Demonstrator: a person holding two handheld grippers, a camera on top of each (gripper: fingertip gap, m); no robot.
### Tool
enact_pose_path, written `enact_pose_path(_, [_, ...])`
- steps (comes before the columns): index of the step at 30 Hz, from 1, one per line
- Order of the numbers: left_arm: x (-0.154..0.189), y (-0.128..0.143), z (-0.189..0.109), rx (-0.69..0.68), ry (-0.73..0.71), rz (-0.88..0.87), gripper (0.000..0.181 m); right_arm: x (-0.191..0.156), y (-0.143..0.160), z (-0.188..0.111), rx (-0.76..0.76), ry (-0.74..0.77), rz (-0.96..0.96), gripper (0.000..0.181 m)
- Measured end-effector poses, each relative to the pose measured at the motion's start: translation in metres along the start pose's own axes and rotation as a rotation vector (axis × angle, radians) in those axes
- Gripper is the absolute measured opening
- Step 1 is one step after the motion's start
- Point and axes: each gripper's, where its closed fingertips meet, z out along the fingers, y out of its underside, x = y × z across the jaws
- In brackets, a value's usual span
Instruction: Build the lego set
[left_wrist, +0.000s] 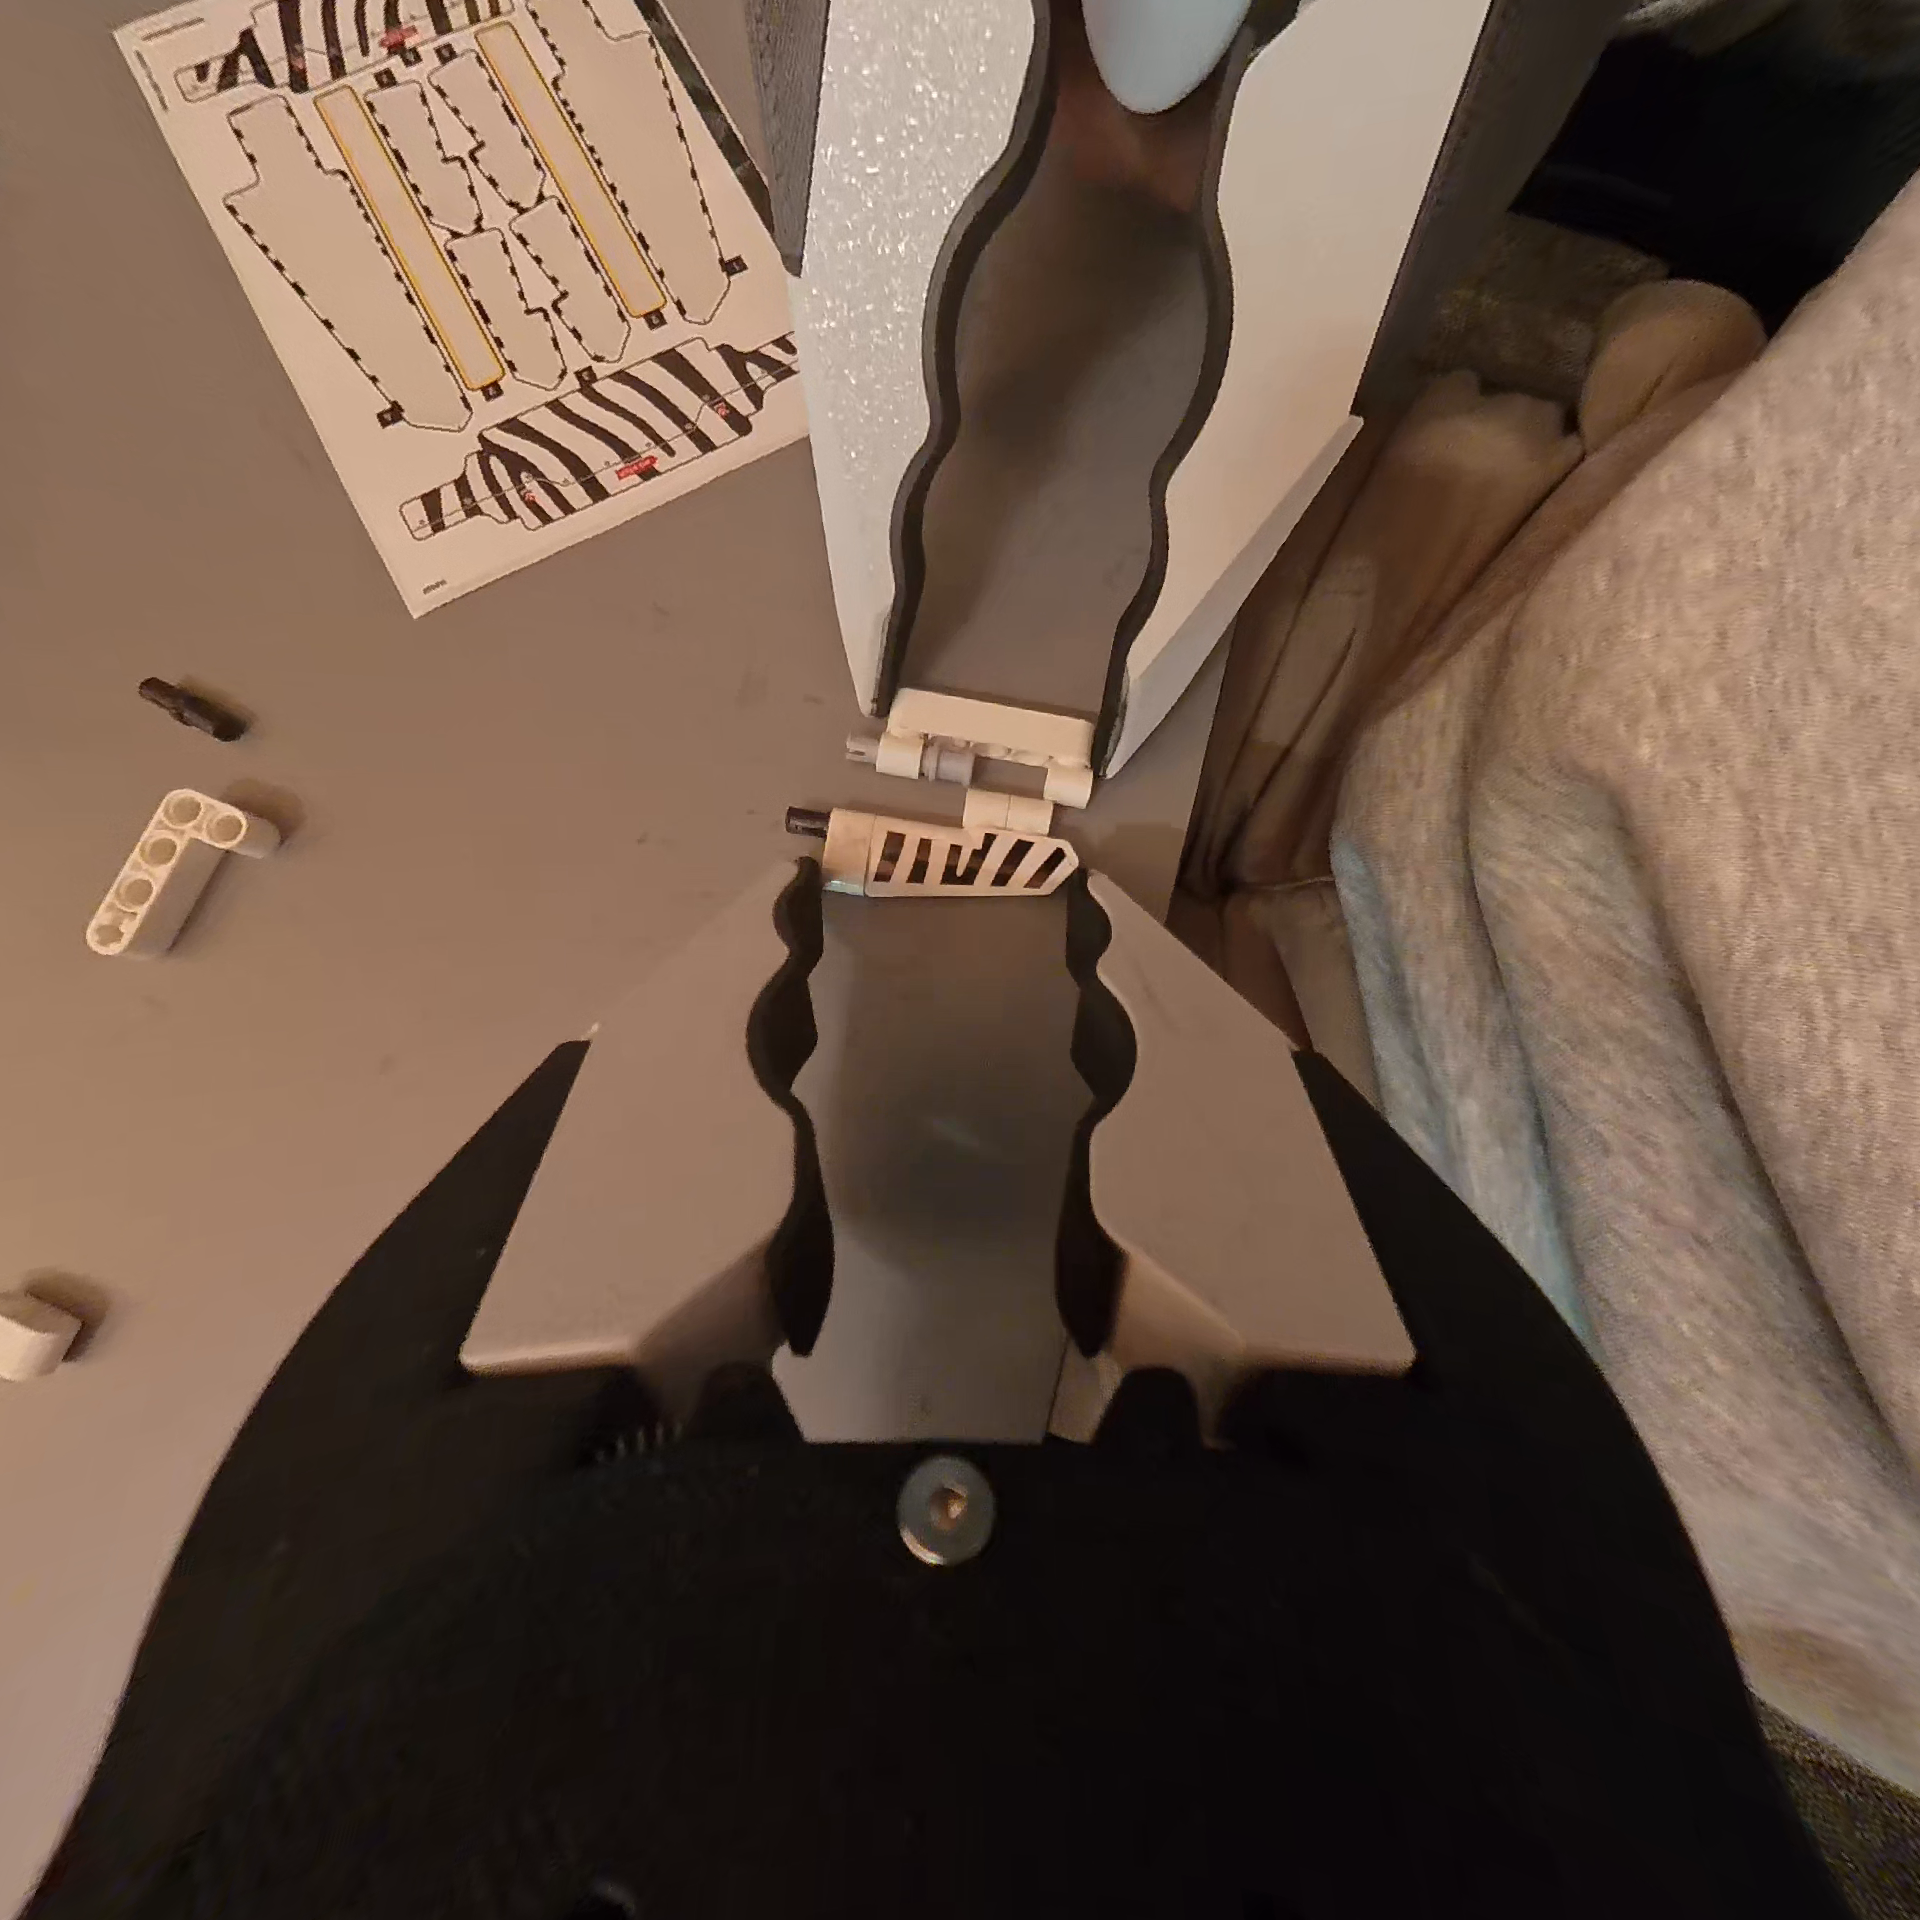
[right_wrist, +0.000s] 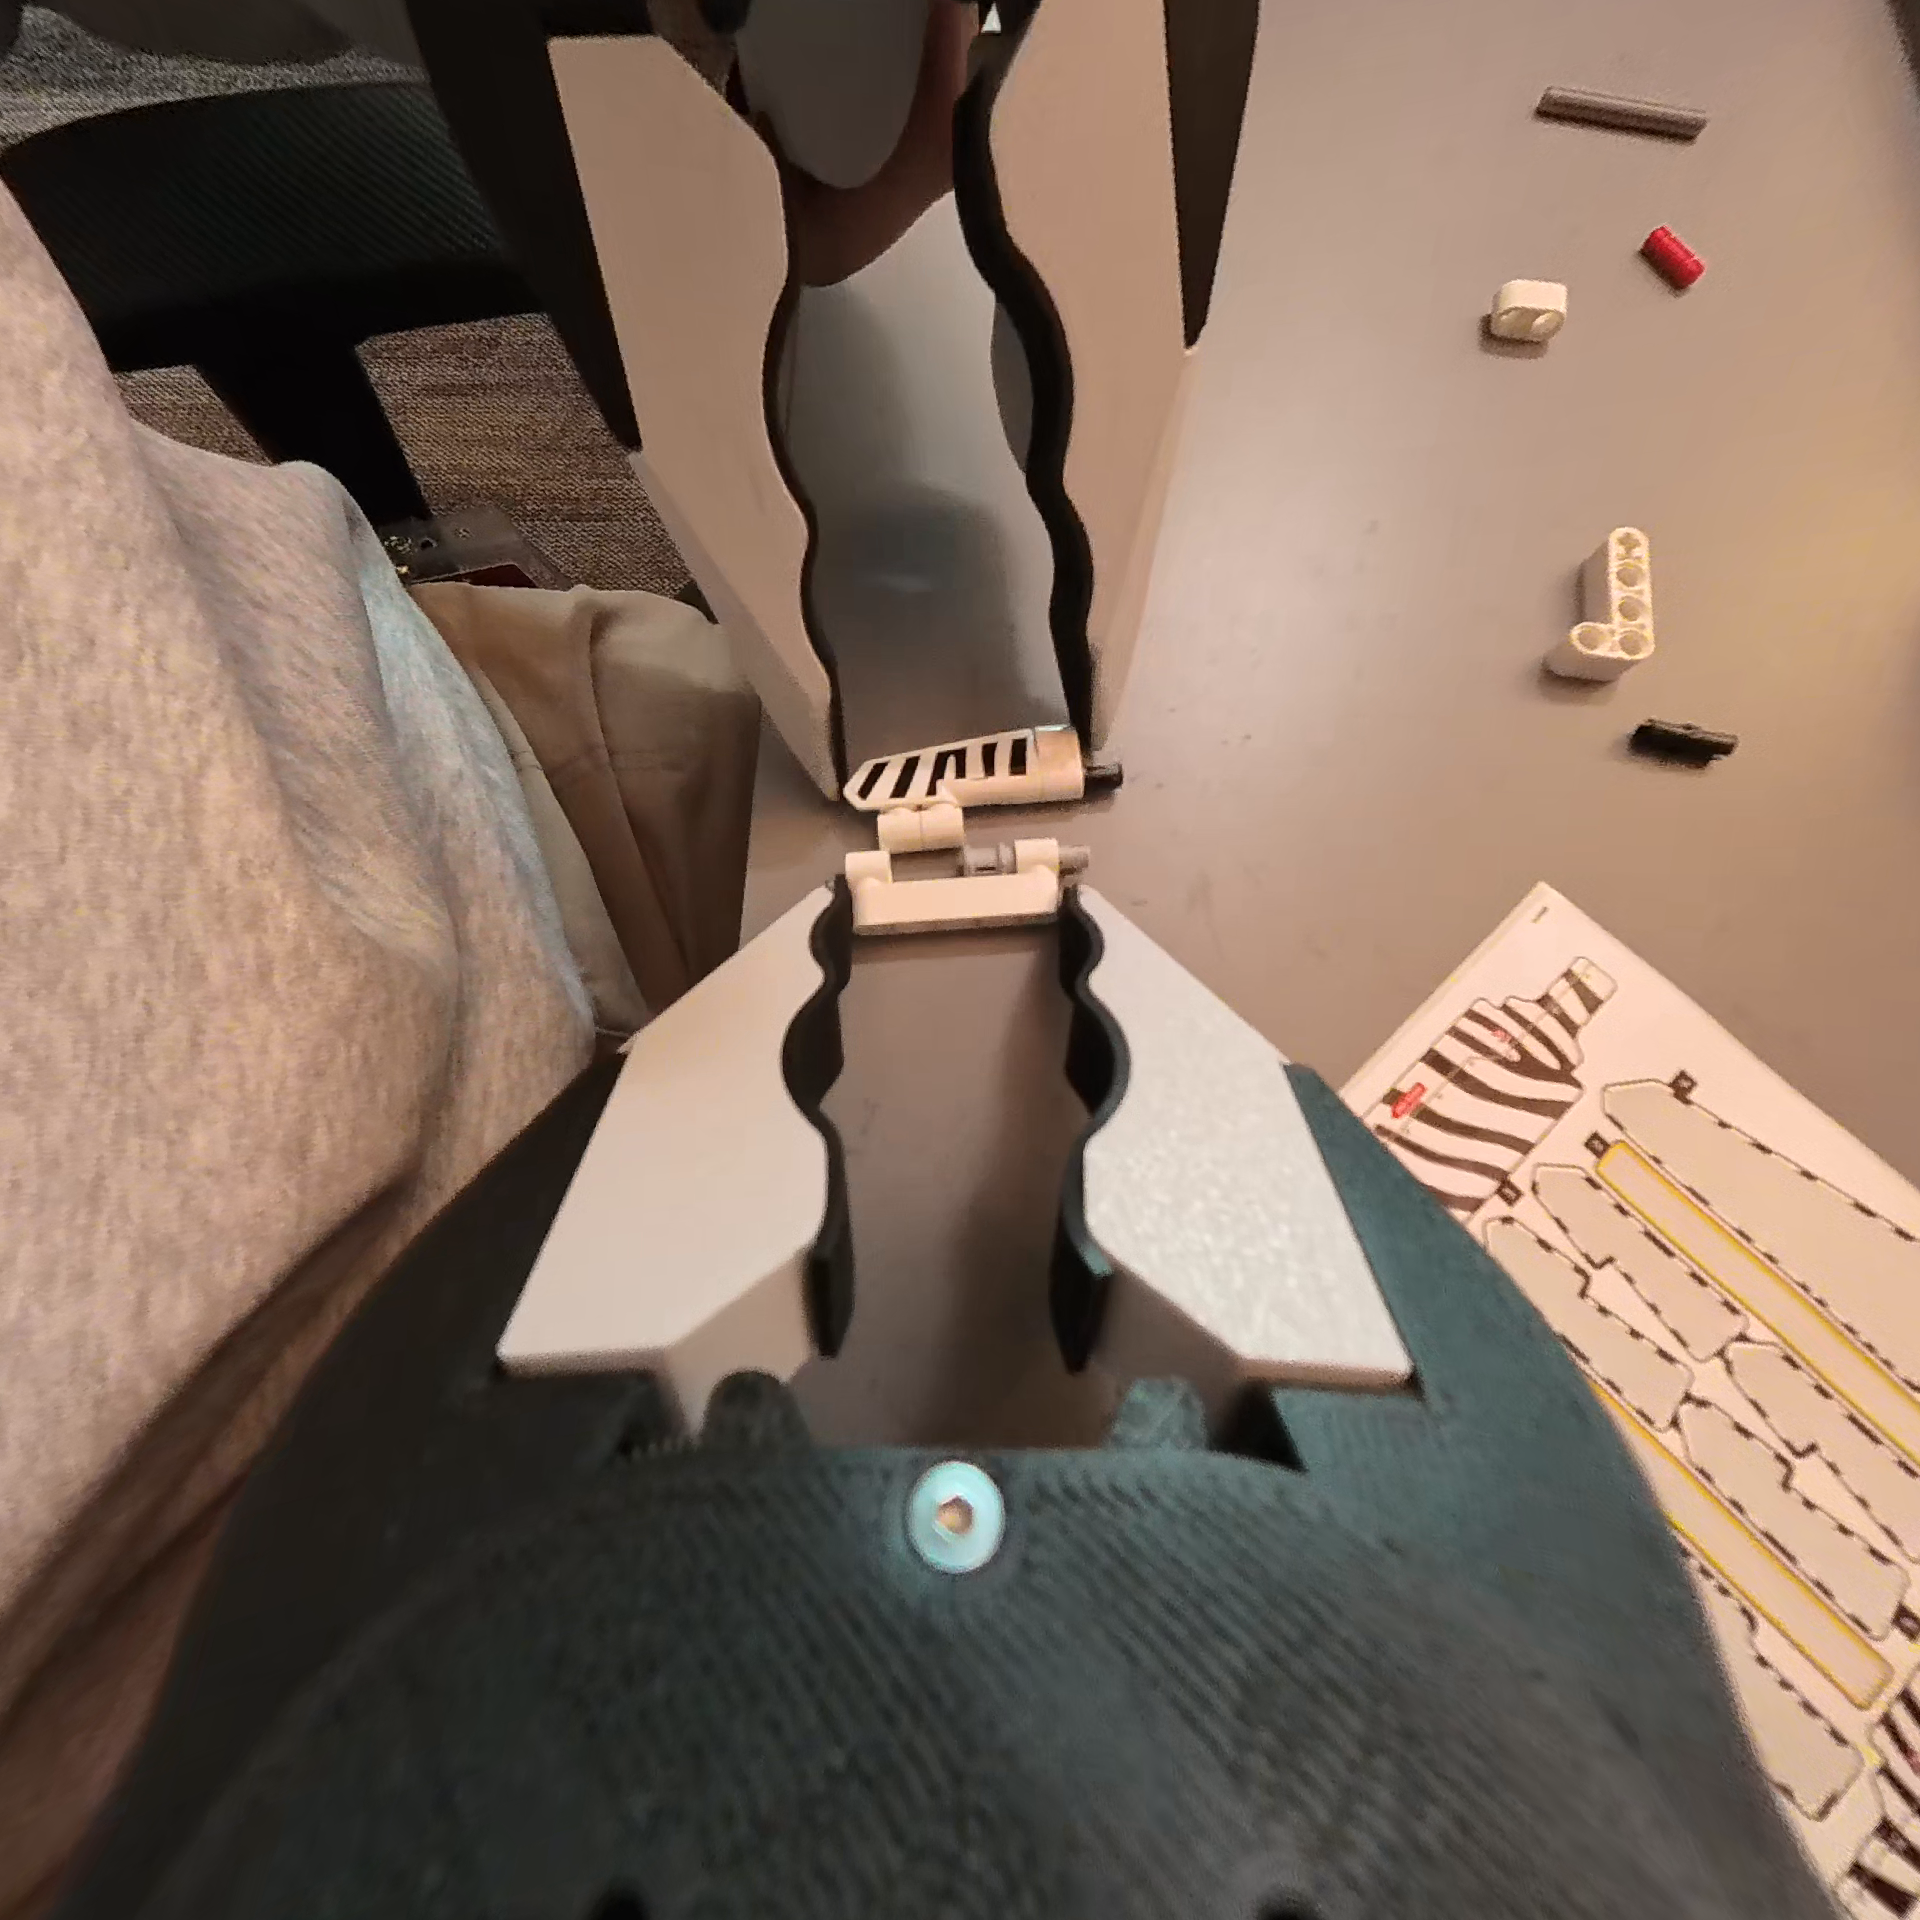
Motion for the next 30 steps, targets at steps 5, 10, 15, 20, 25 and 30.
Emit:
enact_pose_path(5, [0.000, 0.001, 0.000, -0.016, -0.008, -0.002, 0.047, 0.000, 0.000, 0.000, -0.009, 0.006, 0.001, 0.039])
enact_pose_path(10, [0.001, 0.001, -0.001, -0.042, -0.014, 0.008, 0.047, -0.002, 0.000, 0.000, -0.006, 0.004, -0.006, 0.040])
enact_pose_path(15, [0.001, 0.001, -0.001, -0.048, -0.013, 0.014, 0.046, -0.003, -0.001, 0.000, 0.003, -0.006, 0.001, 0.040])
enact_pose_path(20, [0.000, 0.001, -0.001, -0.047, -0.011, 0.007, 0.045, -0.004, -0.001, 0.000, 0.003, -0.006, -0.005, 0.040])
enact_pose_path(25, [0.001, 0.001, -0.001, -0.031, -0.004, -0.002, 0.039, -0.001, -0.007, -0.008, 0.061, -0.026, 0.052, 0.048])
enact_pose_path(30, [-0.004, 0.002, -0.003, -0.032, -0.017, -0.007, 0.040, 0.012, -0.010, -0.016, 0.047, 0.013, 0.059, 0.044])
